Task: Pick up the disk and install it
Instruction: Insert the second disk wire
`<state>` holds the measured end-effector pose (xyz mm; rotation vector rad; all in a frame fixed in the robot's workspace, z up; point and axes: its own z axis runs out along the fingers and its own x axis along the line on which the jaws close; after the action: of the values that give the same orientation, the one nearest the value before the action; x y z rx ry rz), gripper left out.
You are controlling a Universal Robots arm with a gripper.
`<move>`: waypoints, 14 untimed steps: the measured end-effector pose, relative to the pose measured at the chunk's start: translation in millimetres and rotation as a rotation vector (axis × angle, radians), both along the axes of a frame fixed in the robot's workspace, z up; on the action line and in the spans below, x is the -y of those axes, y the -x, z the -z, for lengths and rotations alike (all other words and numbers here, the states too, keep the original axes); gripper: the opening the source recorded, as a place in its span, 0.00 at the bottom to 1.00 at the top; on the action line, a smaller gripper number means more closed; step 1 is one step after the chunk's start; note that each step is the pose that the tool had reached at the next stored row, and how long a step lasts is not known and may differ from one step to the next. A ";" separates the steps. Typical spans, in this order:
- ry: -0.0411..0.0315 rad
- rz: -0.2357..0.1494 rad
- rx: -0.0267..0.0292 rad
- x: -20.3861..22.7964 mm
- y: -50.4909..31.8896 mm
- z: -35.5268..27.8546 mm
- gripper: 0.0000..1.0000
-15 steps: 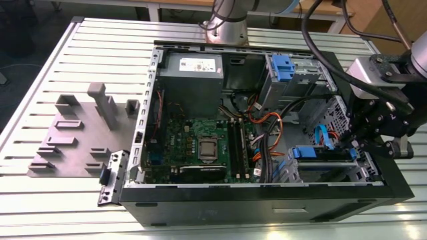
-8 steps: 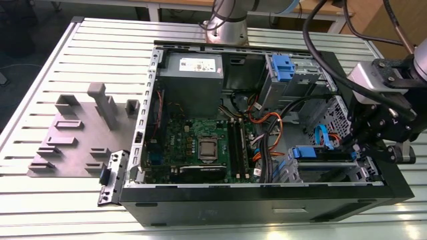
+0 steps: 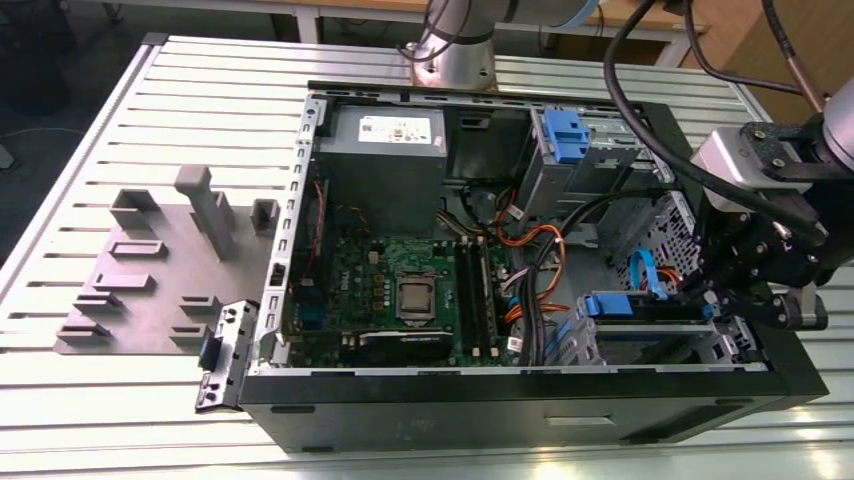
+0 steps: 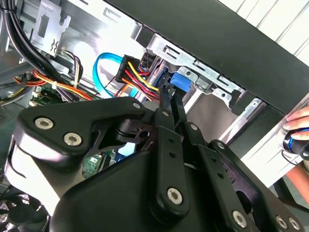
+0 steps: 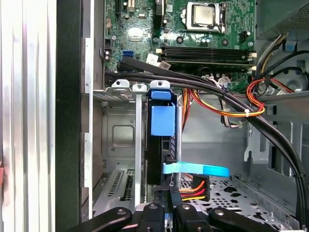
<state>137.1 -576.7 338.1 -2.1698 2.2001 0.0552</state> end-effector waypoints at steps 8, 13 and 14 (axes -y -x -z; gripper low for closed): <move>-0.0007 0.000 0.0000 0.0 0.0 0.5 0.24; -0.0004 0.000 0.0000 0.0 0.0 3.5 0.24; -0.0004 0.000 0.0000 0.0 0.0 4.5 0.24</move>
<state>137.1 -576.7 333.6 -2.1697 2.1999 0.0556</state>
